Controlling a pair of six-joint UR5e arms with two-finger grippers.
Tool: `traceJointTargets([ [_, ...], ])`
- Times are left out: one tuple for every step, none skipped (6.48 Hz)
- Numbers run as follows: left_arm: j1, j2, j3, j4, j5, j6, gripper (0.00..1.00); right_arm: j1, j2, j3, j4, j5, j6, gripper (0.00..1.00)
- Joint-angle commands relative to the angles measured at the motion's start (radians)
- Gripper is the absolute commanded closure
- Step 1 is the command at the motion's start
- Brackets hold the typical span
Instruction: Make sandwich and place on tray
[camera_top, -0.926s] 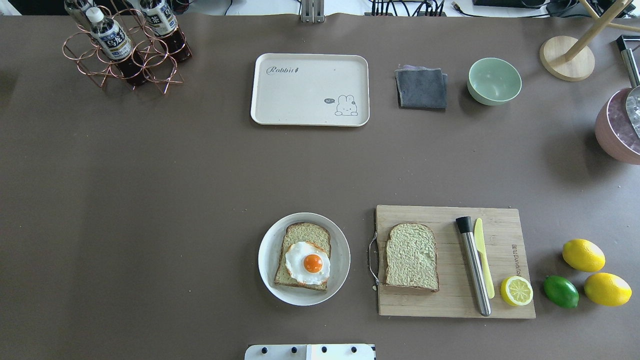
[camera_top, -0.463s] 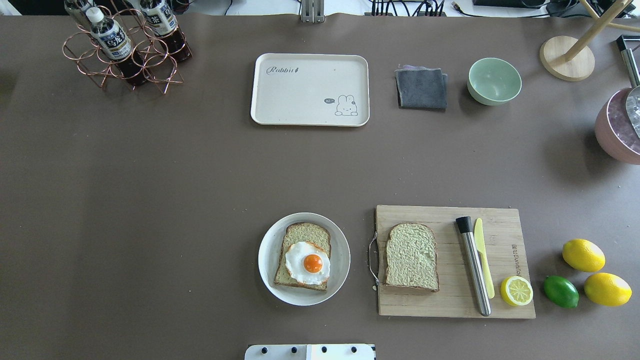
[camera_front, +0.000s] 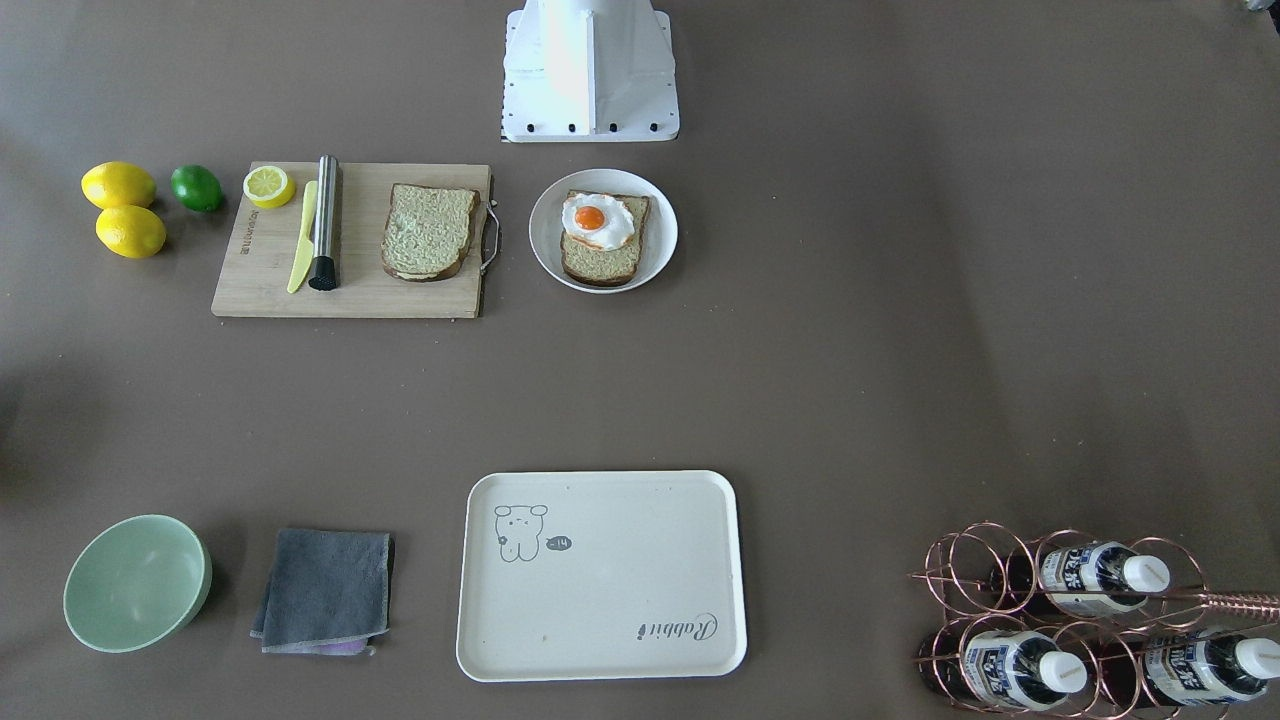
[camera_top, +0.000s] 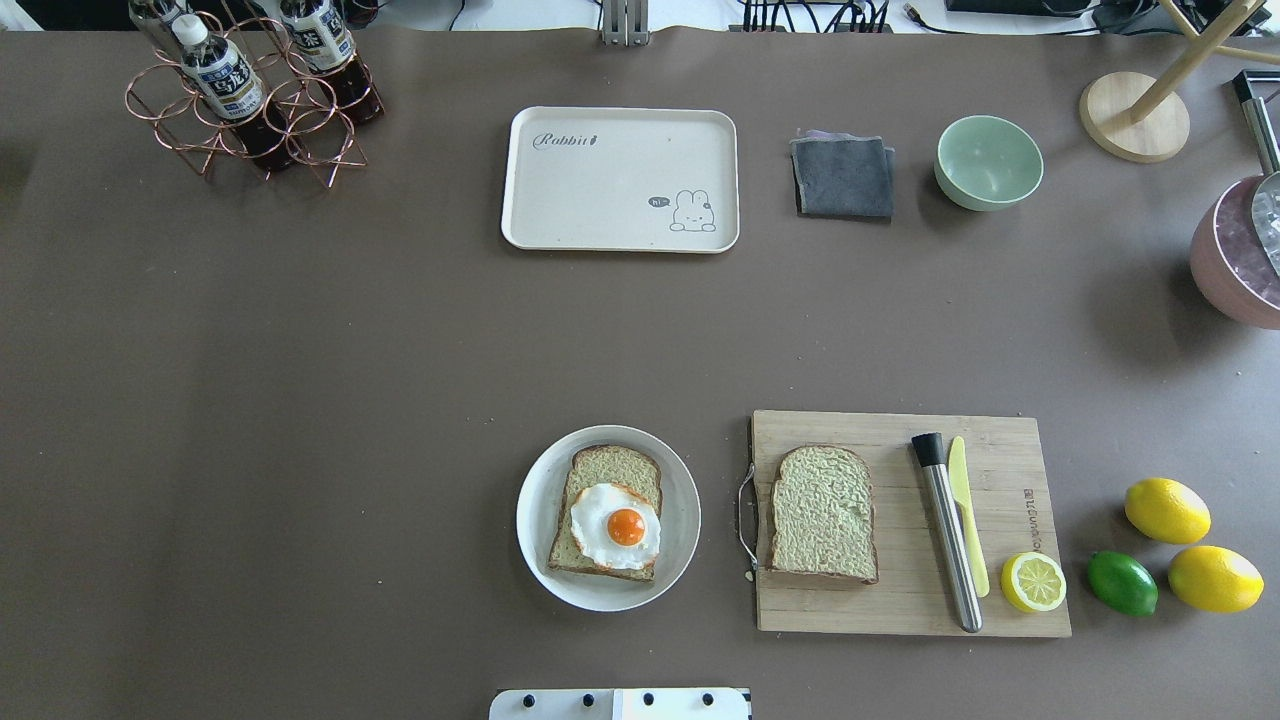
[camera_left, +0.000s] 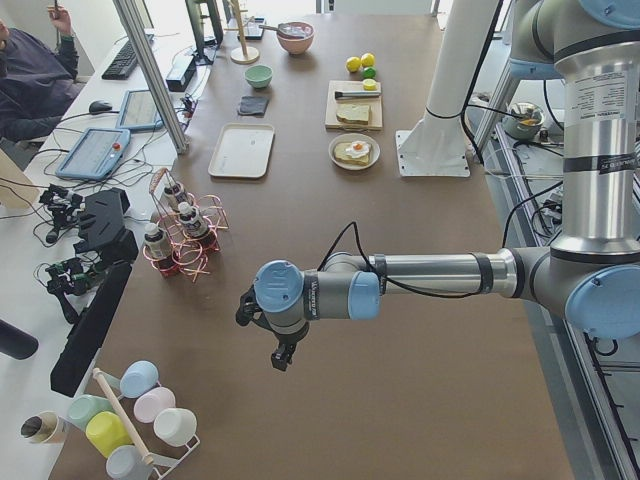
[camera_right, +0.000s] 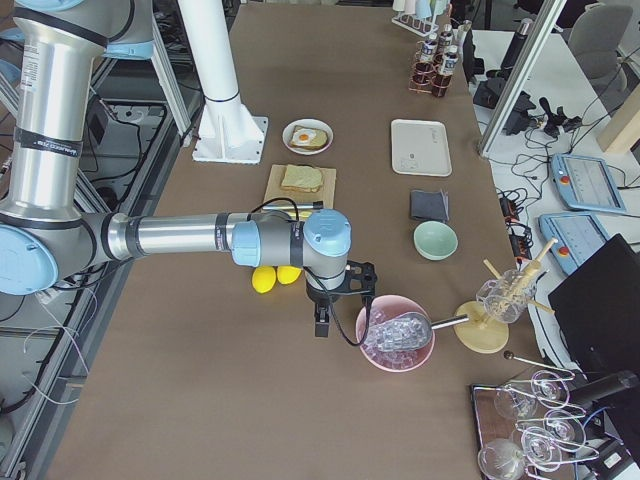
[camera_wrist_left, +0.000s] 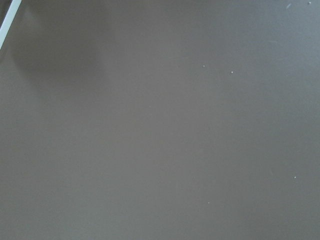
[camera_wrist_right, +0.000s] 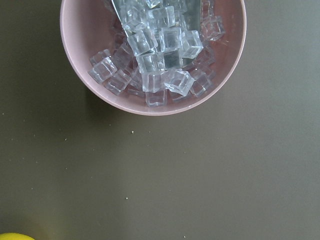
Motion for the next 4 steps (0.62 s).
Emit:
traceJointTargets([
  [0.069,-0.005,-0.072,0.0,-0.009,-0.146,0.02,0.0,0.0,0.0,-0.001,0.0,0.0,0.0],
  [0.108,-0.034,-0.093,0.0,-0.011,-0.218,0.02,0.0,0.0,0.002,0.001,0.0,0.0,0.0],
  [0.158,-0.052,-0.13,-0.001,-0.014,-0.302,0.02,0.0,0.0,0.002,0.001,0.0,0.0,0.0],
  [0.212,-0.063,-0.196,-0.001,-0.041,-0.391,0.02,0.0,0.002,0.005,0.001,0.002,-0.003,0.0],
])
